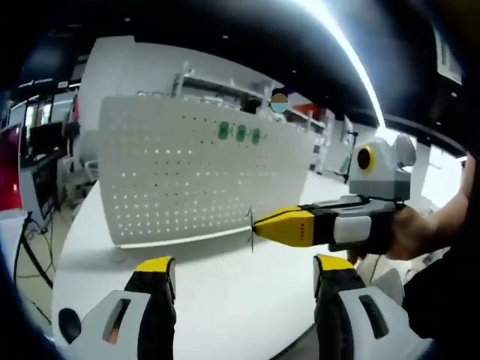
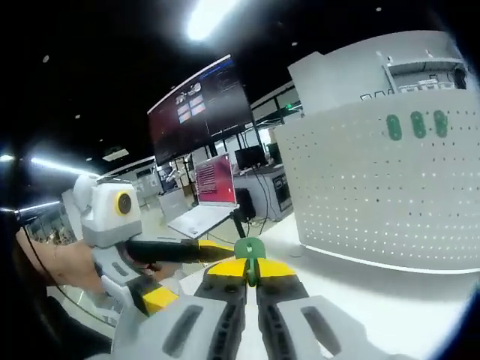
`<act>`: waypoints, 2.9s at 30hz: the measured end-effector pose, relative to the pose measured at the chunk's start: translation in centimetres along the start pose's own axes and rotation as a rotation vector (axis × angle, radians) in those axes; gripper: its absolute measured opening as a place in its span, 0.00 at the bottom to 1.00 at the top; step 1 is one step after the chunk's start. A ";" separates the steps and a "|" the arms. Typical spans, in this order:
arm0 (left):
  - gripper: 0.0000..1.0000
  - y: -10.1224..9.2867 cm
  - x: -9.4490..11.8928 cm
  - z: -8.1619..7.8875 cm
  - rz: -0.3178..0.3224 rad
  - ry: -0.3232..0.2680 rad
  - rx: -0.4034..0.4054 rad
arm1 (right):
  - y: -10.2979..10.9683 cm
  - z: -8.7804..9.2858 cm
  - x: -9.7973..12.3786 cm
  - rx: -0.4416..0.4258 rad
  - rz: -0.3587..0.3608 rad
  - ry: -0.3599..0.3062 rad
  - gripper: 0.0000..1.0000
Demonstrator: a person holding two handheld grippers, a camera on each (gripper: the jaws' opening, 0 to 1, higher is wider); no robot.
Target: Insert the hook assembly into the mounting plate slot until the hook locks in place.
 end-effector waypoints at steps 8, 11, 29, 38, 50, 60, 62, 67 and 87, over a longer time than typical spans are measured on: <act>0.93 -0.1 0.1 0.3 0.012 -0.012 0.053 | -0.3 0.0 -0.2 0.027 0.014 -0.001 0.00; 0.95 -0.2 0.1 0.4 0.014 -0.014 0.059 | -0.5 0.0 -0.3 0.043 0.023 -0.004 0.00; 1.00 -0.5 -0.5 0.2 0.014 -0.002 0.057 | -3.0 -0.9 -0.1 0.072 0.138 -0.061 0.00; 0.99 -0.1 -0.6 0.4 -0.003 0.005 0.083 | -6.2 -2.4 0.0 0.082 0.228 -0.105 0.00; 0.99 0.0 -0.6 0.7 -0.004 0.005 0.077 | -12.5 -5.0 0.4 0.091 0.376 -0.167 0.00; 0.96 0.8 -0.8 1.1 -0.027 0.019 0.087 | -17.6 -6.5 1.8 0.074 0.504 -0.212 0.00; 0.96 1.1 -0.7 1.1 -0.037 0.021 0.092 | -18.7 -6.9 2.3 0.067 0.533 -0.222 0.00; 0.95 1.8 -0.5 1.1 -0.057 0.015 0.102 | -21.3 -7.6 3.7 0.065 0.598 -0.241 0.00; 0.91 2.6 -0.9 1.1 -0.064 0.036 0.109 | -26.4 -9.5 6.7 0.043 0.735 -0.309 0.00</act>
Point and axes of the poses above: the point that each gripper's makers call its tool centre point, and the gripper's own axes: x roughly backward along the fingers, y roughly to its left, z roughly out of its underside, the point moved 7 cm from there along x, roughly backward along the fingers, and after that the axes turned 5 degrees about x, right-handed, at the moved point
